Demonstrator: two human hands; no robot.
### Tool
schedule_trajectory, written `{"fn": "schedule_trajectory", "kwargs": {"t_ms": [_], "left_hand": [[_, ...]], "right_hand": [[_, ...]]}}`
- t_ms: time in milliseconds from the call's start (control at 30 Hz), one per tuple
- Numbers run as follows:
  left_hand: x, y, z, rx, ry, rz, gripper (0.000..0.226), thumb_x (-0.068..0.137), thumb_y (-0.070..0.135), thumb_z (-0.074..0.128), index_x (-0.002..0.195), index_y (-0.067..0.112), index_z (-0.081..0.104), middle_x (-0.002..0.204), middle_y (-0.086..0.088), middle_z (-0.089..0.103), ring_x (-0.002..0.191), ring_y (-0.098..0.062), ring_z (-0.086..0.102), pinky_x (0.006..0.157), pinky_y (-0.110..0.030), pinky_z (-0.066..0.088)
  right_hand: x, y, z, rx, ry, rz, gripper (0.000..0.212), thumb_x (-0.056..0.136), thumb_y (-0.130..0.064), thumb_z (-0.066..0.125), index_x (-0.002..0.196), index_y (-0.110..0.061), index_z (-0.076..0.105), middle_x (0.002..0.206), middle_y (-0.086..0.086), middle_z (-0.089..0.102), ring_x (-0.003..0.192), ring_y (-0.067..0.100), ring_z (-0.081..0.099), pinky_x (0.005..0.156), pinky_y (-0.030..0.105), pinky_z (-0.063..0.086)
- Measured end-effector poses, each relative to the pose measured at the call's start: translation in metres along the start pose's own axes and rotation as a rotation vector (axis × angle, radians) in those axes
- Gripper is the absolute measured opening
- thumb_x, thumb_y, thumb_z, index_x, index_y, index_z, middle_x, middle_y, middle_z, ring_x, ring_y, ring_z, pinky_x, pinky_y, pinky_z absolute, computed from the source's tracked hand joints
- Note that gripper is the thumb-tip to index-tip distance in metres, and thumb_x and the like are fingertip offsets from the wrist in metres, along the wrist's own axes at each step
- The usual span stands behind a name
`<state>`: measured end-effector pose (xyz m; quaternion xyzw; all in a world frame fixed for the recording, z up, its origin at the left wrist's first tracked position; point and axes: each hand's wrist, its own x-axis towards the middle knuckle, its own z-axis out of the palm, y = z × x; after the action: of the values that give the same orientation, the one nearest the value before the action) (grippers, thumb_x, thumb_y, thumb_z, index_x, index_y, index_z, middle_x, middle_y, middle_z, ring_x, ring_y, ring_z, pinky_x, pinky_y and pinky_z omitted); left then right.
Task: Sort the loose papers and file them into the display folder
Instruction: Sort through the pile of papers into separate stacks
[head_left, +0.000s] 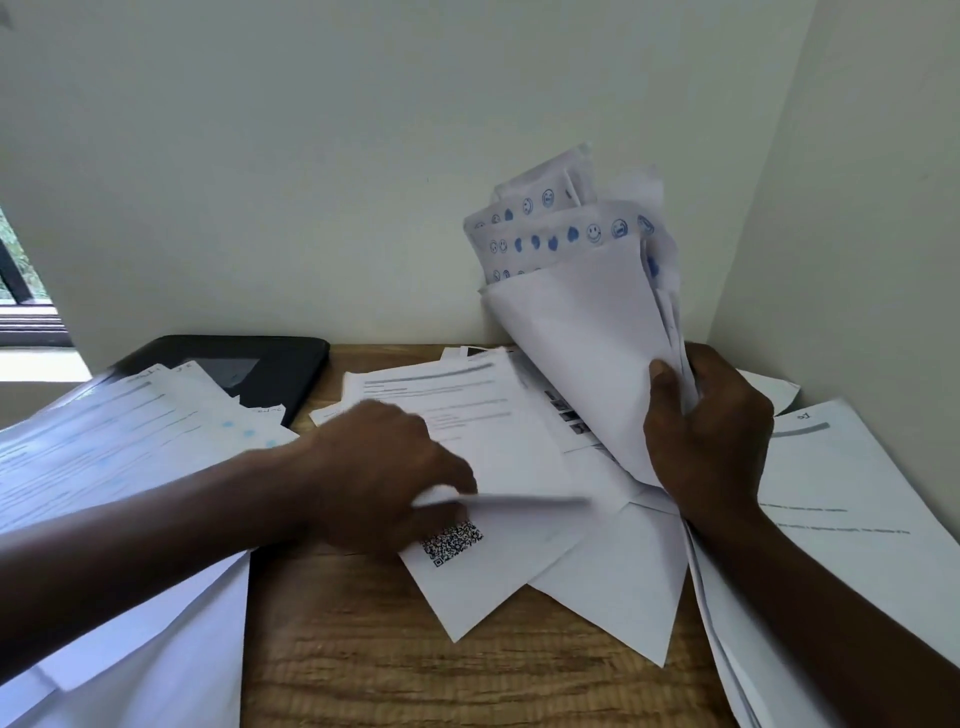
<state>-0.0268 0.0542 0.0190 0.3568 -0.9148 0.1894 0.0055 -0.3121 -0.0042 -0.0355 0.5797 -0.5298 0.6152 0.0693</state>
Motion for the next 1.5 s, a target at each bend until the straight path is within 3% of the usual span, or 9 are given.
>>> {"fn": "schedule_trajectory", "kwargs": {"t_ms": [100,400,567,733,833,967,1133,1400,1500], "left_hand": [[0.002,-0.027,-0.007,0.14,0.264,-0.077,0.025,0.093,0.042,0.053,0.096,0.035,0.076,0.073,0.009,0.074,0.056,-0.021,0.069,0.048,-0.024,0.044],[0.03,-0.039,-0.011,0.319,0.341,0.055,0.006,0.086,0.015,0.07,0.082,0.017,0.067,0.081,-0.004,0.057,0.059,-0.029,0.059,0.045,-0.032,0.044],[0.054,-0.02,0.001,0.282,0.426,0.017,0.013,0.079,0.02,0.078,0.086,0.015,0.069,0.081,-0.005,0.063,0.059,-0.029,0.064,0.049,-0.029,0.034],[0.052,0.003,0.003,0.307,0.665,0.069,0.024,0.095,0.034,0.066,0.111,0.017,0.074,0.11,-0.008,0.071,0.095,-0.03,0.068,0.095,-0.046,0.047],[0.03,0.035,-0.002,0.145,0.412,0.266,0.05,0.098,0.063,0.054,0.128,0.024,0.067,0.128,-0.004,0.066,0.117,-0.026,0.06,0.118,-0.057,0.029],[0.018,0.047,0.005,-0.078,-0.119,0.001,0.079,0.089,0.088,0.035,0.153,0.042,0.032,0.16,0.008,0.035,0.148,-0.017,0.032,0.126,-0.046,0.012],[0.022,0.035,0.011,-0.422,-0.189,-0.165,0.074,0.086,0.079,0.055,0.149,0.048,0.031,0.147,0.019,0.047,0.134,-0.007,0.044,0.114,-0.032,0.035],[0.039,0.024,0.022,-0.102,0.181,-0.177,0.051,0.098,0.028,0.057,0.143,0.034,0.036,0.131,0.005,0.066,0.104,-0.025,0.068,0.08,-0.037,0.049],[0.051,0.012,0.019,0.005,0.334,-0.116,0.051,0.093,0.022,0.059,0.138,0.028,0.035,0.122,-0.004,0.067,0.074,-0.034,0.068,0.063,-0.044,0.055]], "right_hand": [[0.0,-0.001,0.0,-0.056,-0.04,-0.008,0.022,0.097,-0.032,0.054,0.1,-0.014,0.067,0.086,0.007,0.07,0.077,0.037,0.061,0.069,0.042,0.049],[-0.01,-0.019,-0.002,-0.107,-0.315,-0.424,0.07,0.102,-0.031,0.06,0.162,-0.034,0.024,0.147,-0.007,0.057,0.099,0.024,0.069,0.066,0.037,0.056],[-0.016,-0.025,0.003,-0.267,-0.482,-0.64,0.084,0.089,-0.078,0.053,0.156,-0.029,0.04,0.132,-0.009,0.066,0.102,0.015,0.07,0.063,0.032,0.053],[-0.016,-0.014,0.013,-0.314,-0.348,-0.517,0.029,0.094,-0.039,0.056,0.11,-0.018,0.069,0.073,0.007,0.07,0.062,0.037,0.066,0.05,0.034,0.044],[-0.011,-0.007,0.013,-0.223,-0.323,-0.295,0.028,0.096,-0.036,0.052,0.098,-0.012,0.066,0.073,0.016,0.068,0.066,0.043,0.063,0.056,0.042,0.048],[-0.004,0.001,0.011,-0.131,-0.262,-0.125,0.032,0.095,-0.039,0.052,0.092,-0.009,0.065,0.079,0.018,0.069,0.072,0.044,0.063,0.063,0.041,0.046],[-0.003,0.001,0.009,-0.118,-0.28,-0.134,0.038,0.094,-0.038,0.052,0.111,-0.007,0.066,0.09,0.019,0.071,0.081,0.045,0.065,0.069,0.043,0.049],[-0.003,-0.016,-0.006,-0.028,-0.403,-0.222,0.09,0.098,-0.013,0.054,0.16,-0.046,-0.003,0.085,0.015,0.067,0.066,0.032,0.055,0.068,0.044,0.05],[-0.002,-0.022,-0.015,0.024,-0.438,-0.381,0.081,0.103,-0.024,0.054,0.16,-0.051,0.003,0.096,-0.008,0.061,0.066,0.019,0.052,0.068,0.041,0.05]]}}
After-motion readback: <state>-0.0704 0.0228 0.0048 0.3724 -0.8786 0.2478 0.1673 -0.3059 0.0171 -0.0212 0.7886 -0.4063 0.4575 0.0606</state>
